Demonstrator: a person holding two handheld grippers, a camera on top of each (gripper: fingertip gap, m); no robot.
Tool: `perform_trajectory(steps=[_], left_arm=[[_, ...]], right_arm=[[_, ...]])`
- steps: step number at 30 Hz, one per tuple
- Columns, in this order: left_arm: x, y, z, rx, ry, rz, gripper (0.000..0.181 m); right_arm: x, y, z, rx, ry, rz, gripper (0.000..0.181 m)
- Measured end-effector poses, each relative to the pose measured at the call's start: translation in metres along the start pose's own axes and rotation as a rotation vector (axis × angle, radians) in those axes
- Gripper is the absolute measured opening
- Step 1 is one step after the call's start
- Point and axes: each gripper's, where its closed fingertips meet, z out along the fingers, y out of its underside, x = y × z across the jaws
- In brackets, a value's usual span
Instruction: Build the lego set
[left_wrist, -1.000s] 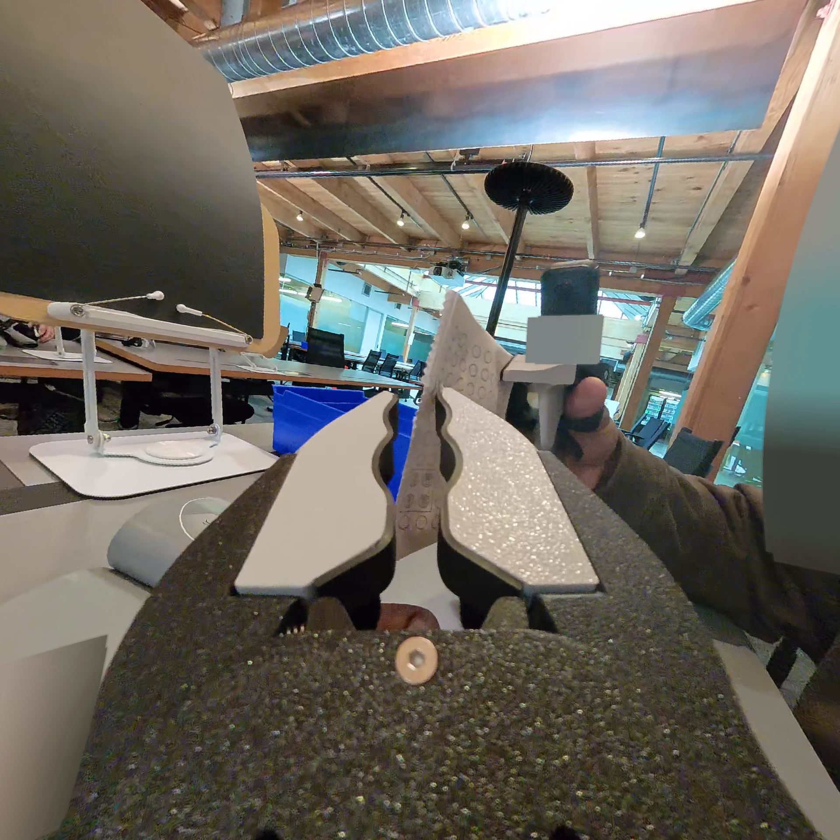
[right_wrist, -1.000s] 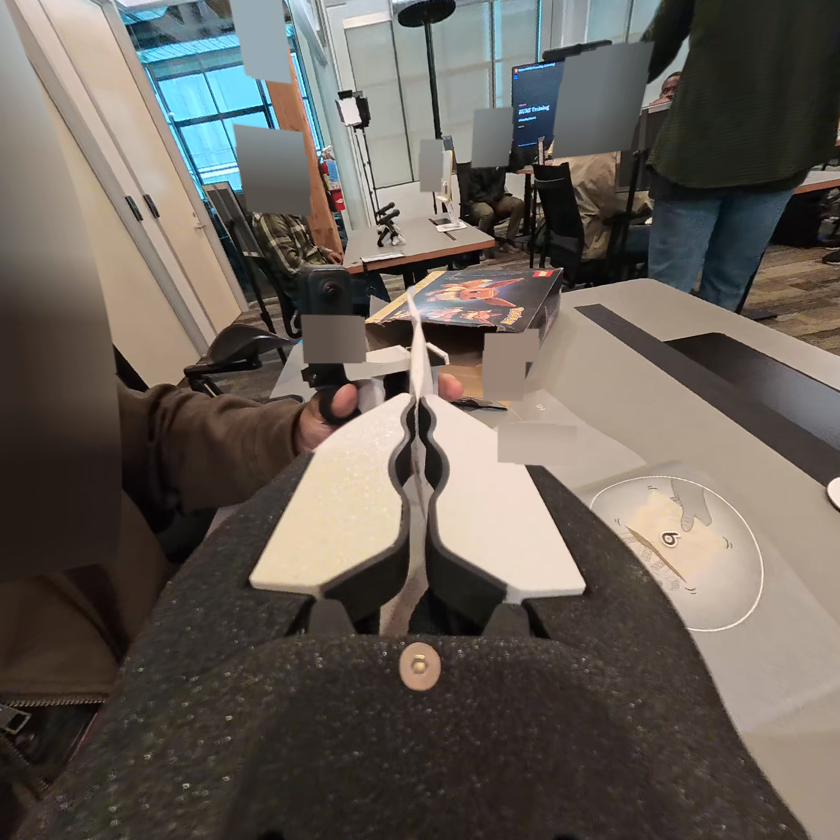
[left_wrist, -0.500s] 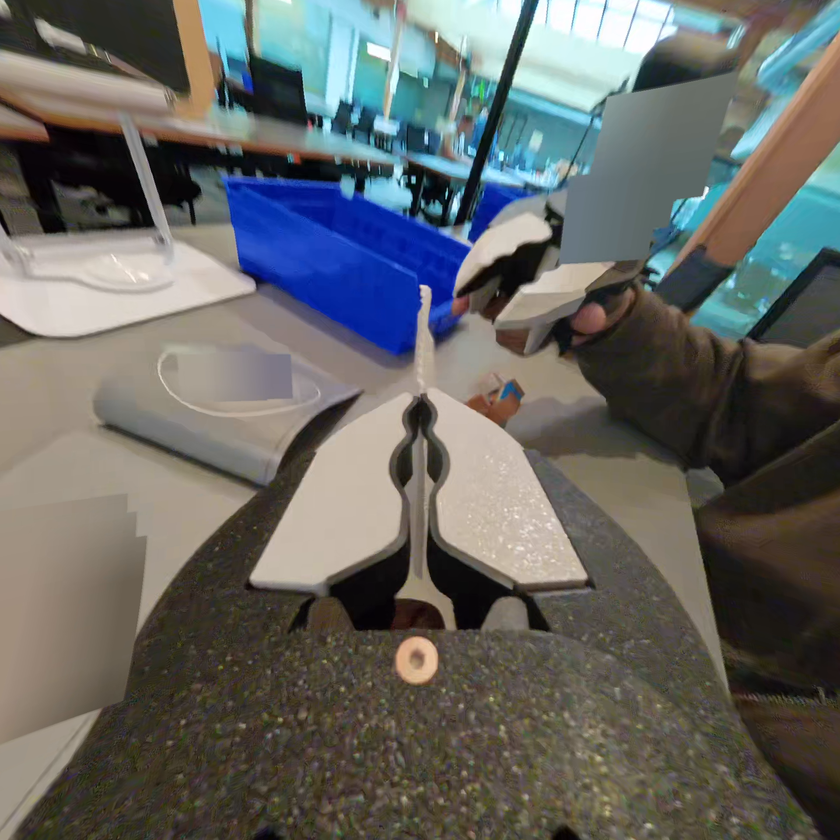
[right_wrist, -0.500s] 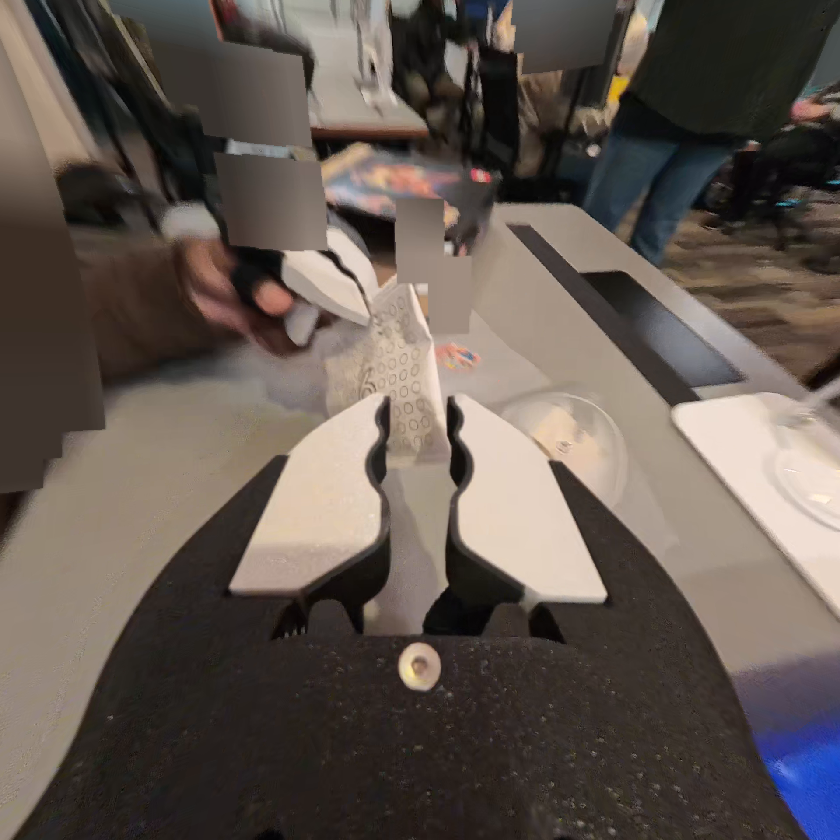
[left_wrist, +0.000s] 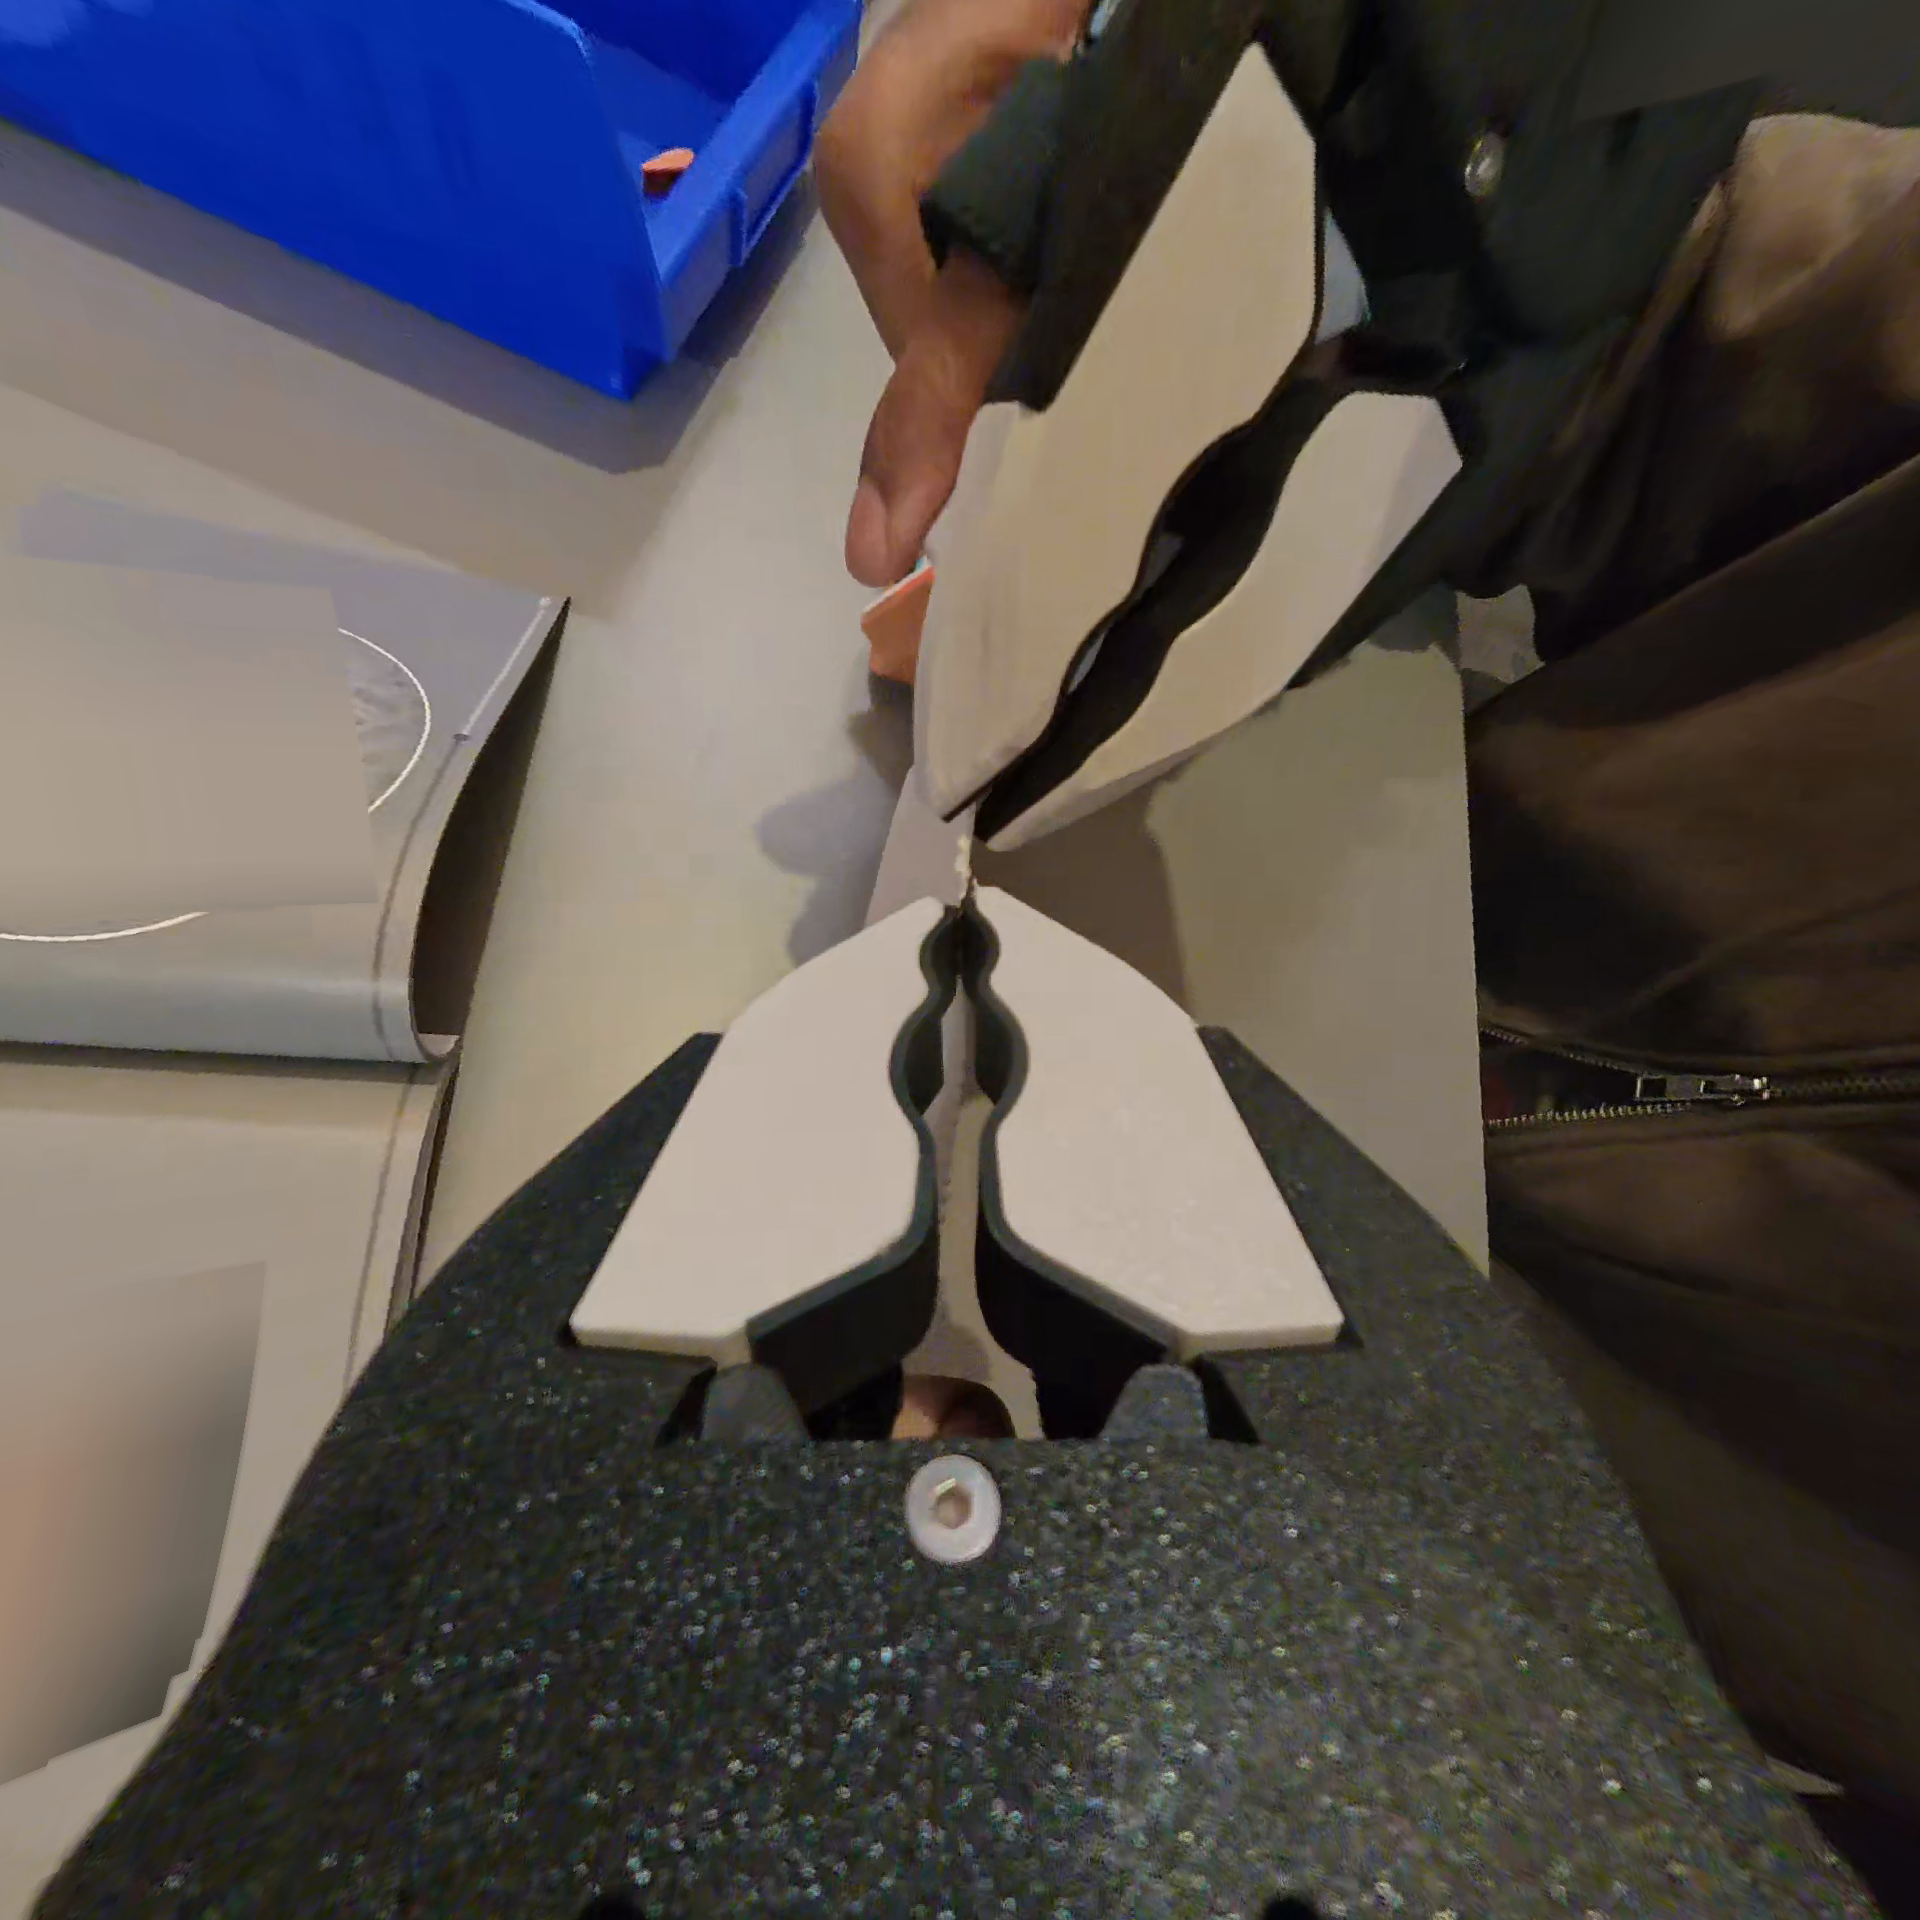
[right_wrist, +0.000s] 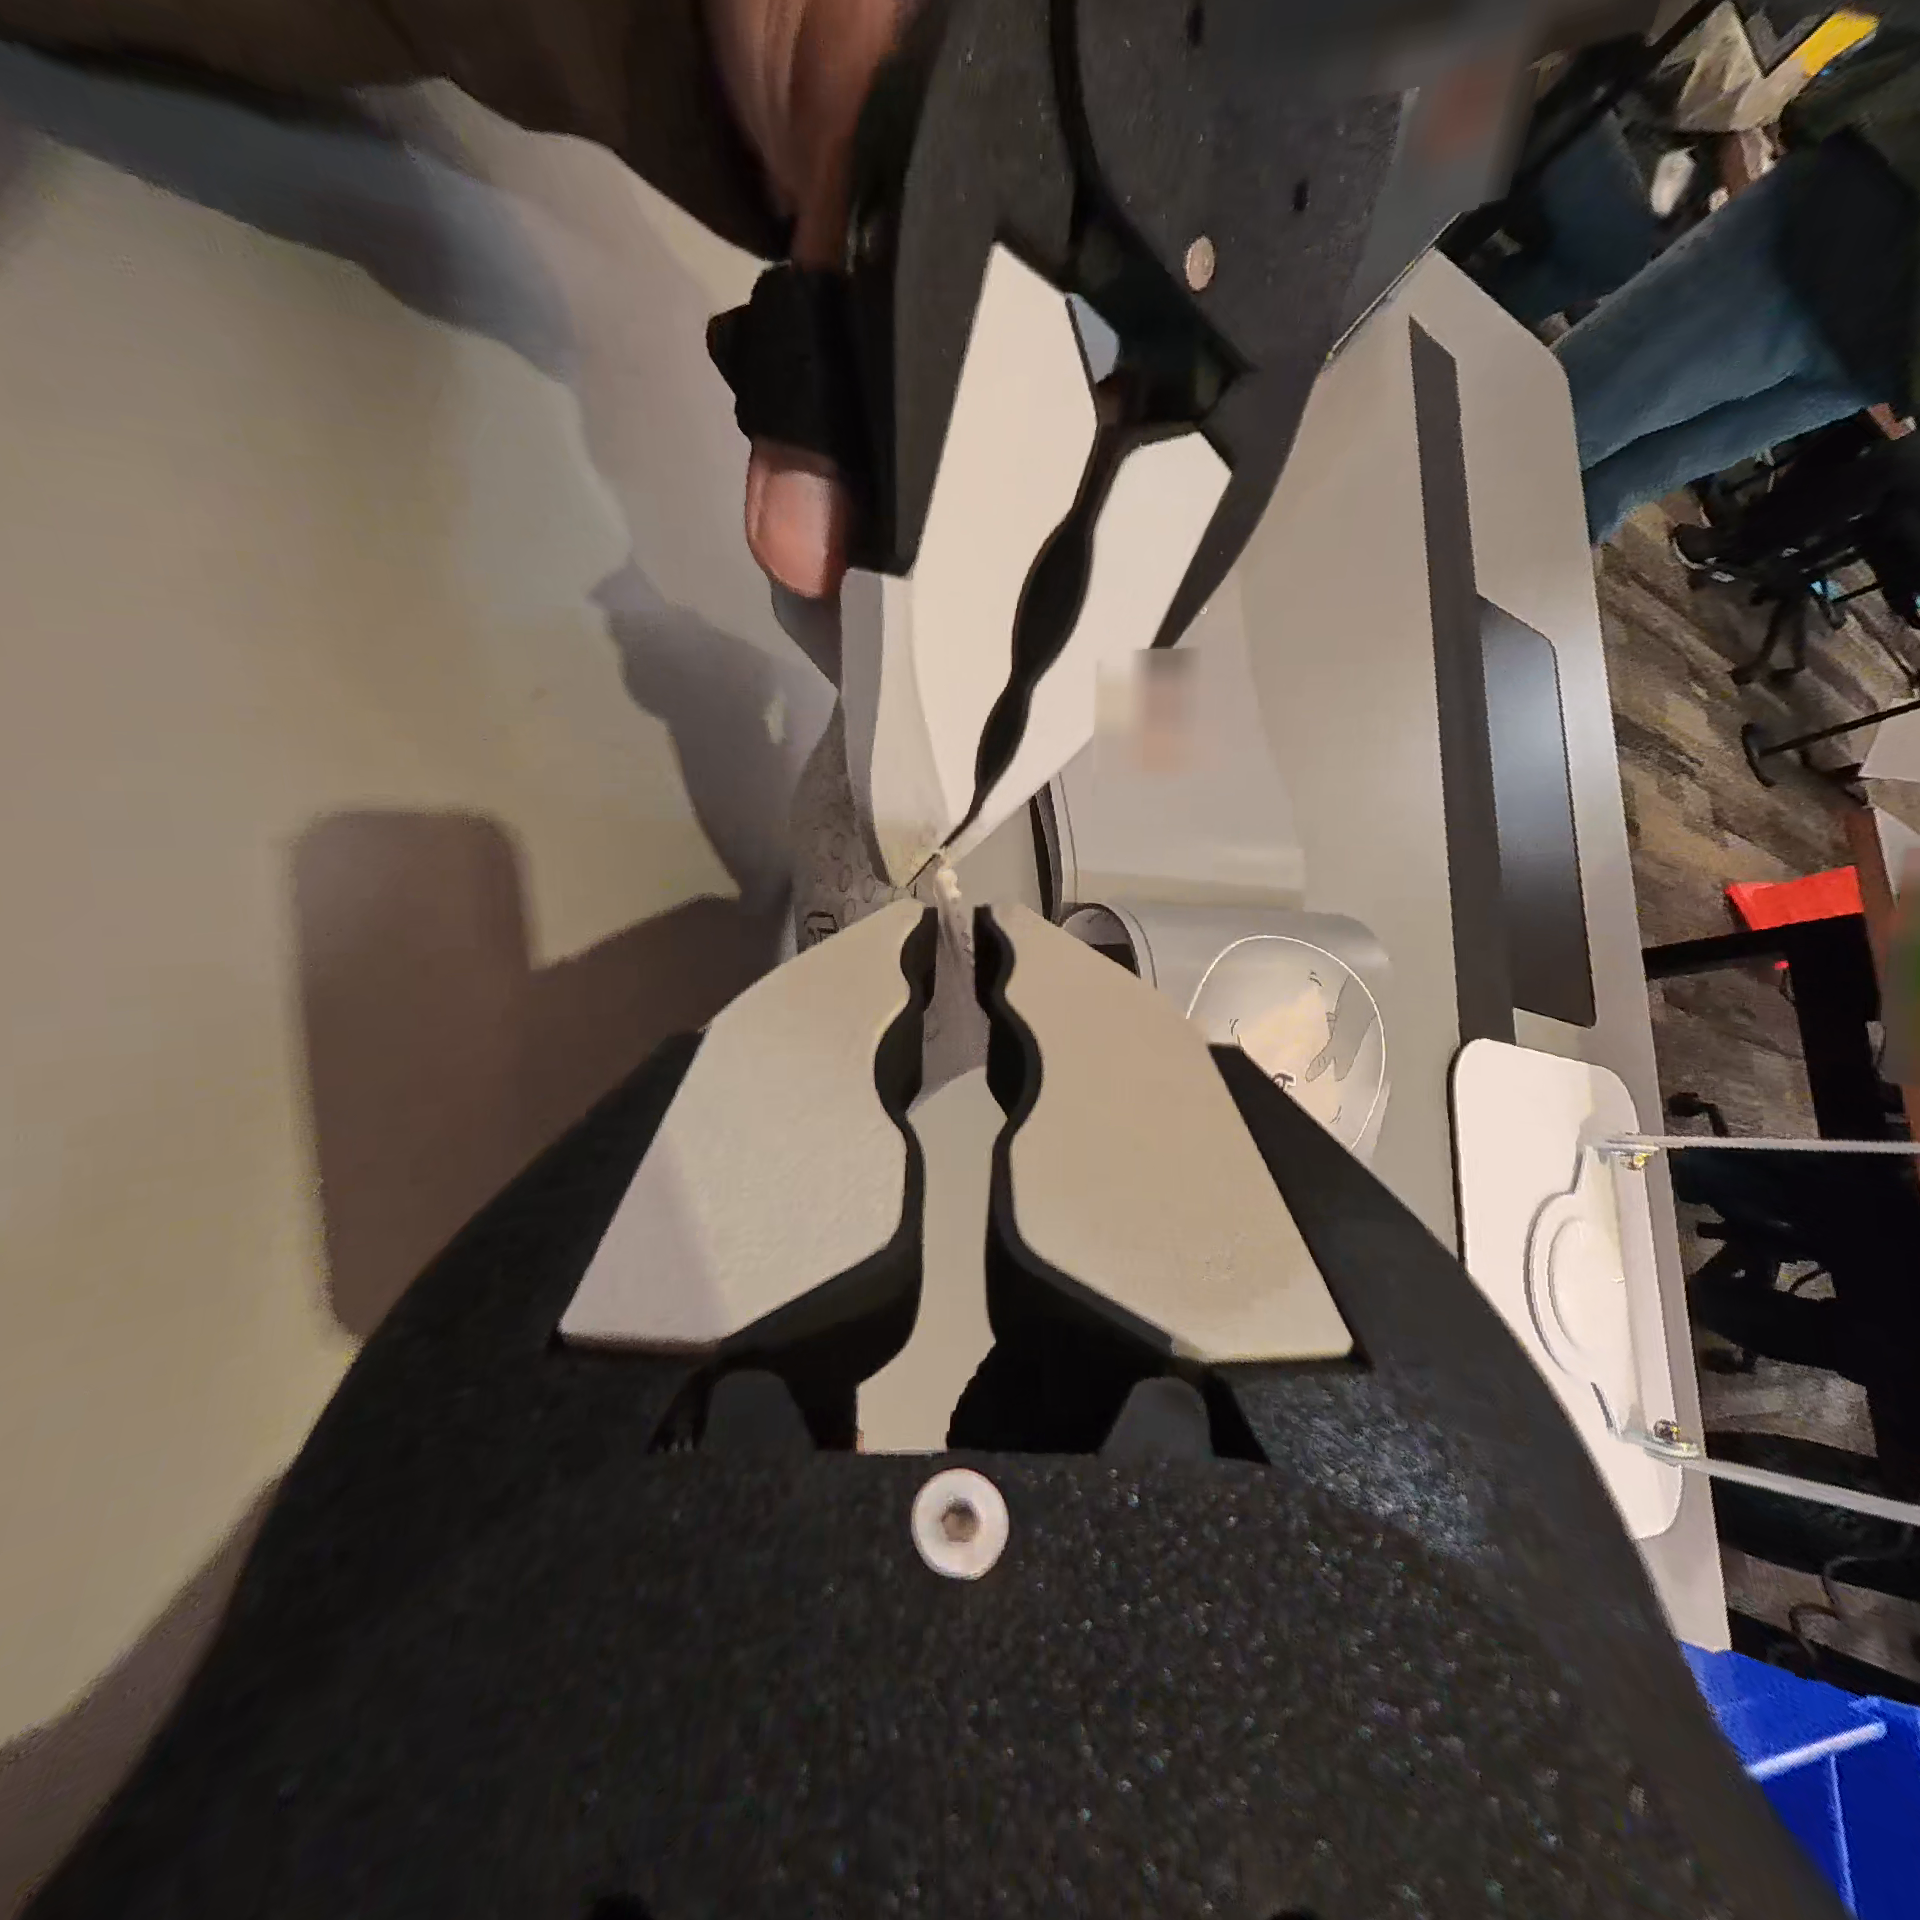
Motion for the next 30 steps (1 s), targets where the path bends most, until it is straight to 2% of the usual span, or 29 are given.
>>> perform_trajectory(steps=[11,16,20,24,30], left_arm=[[-0.001,0.006,0.003,-0.103,-0.006,0.019,0.0],[-0.004,0.006,0.005,-0.125,-0.023,0.03,0.0],[-0.01,0.005,0.005,-0.085,-0.029,0.005,0.0],[-0.015,0.006,0.007,-0.011,0.027,-0.05,0.0],[-0.026,0.006,0.008,0.056,0.105,-0.088,0.0]], right_arm=[[-0.006,0.008,0.008,-0.02,-0.018,-0.006,0.012],[-0.007,0.011,0.011,-0.031,-0.01,-0.028,0.002],[-0.003,0.013,0.014,-0.016,0.063,-0.09,0.0],[0.001,0.017,0.019,0.022,0.146,-0.171,0.0],[0.009,0.022,0.027,0.017,0.287,-0.381,0.001]])
